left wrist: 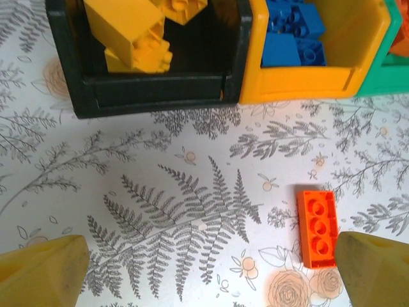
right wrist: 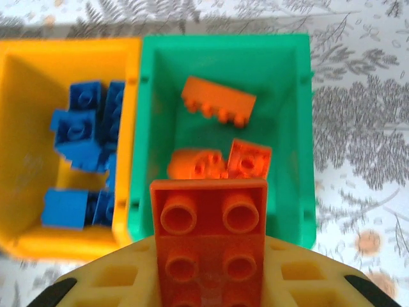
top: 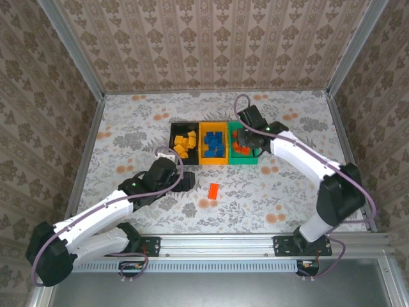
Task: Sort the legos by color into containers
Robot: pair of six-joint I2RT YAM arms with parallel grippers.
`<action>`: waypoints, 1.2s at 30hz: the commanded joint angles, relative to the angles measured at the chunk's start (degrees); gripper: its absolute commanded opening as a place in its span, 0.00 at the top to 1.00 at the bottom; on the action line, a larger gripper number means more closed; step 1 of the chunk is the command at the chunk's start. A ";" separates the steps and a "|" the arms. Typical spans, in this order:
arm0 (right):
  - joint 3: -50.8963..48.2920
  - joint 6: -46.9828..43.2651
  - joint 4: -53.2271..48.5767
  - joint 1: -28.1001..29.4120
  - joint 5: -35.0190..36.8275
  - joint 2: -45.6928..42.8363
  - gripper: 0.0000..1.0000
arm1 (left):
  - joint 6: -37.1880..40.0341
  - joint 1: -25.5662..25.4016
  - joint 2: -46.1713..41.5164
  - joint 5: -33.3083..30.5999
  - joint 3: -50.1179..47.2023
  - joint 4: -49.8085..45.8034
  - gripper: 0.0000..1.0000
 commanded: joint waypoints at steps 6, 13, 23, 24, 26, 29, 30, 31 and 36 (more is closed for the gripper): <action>11.43 1.22 -2.47 -2.76 4.72 13.92 0.68 | -4.41 -1.94 0.03 -0.38 -3.47 1.18 0.00; 15.25 2.58 -3.49 -3.40 4.05 16.77 0.46 | -4.37 -2.26 -0.29 -0.68 -3.34 0.66 0.00; 7.97 5.15 0.13 -0.69 0.30 5.79 0.19 | -4.06 -2.27 -2.05 -2.40 -2.68 -1.09 0.00; 6.51 5.64 0.58 0.05 0.19 4.37 0.18 | -3.89 -2.26 -2.48 -2.78 -2.68 -1.35 0.00; 3.32 6.89 1.06 1.84 0.01 1.13 0.17 | -3.78 -2.23 -3.76 -4.10 -2.36 -2.37 0.00; -1.75 9.52 1.58 5.27 0.18 -3.18 0.17 | -3.41 -2.07 -5.67 -5.69 -2.22 -3.70 0.00; -3.30 10.47 1.85 6.62 0.57 -4.37 0.17 | -3.34 -2.08 -6.34 -6.31 -2.12 -4.18 0.00; -5.06 11.65 2.01 8.17 0.94 -5.55 0.17 | -3.29 -1.95 -7.08 -7.10 -2.00 -4.85 0.00; -11.46 16.50 2.51 15.80 1.67 -7.59 0.16 | -3.39 -1.56 -11.39 -11.99 -1.52 -9.24 0.00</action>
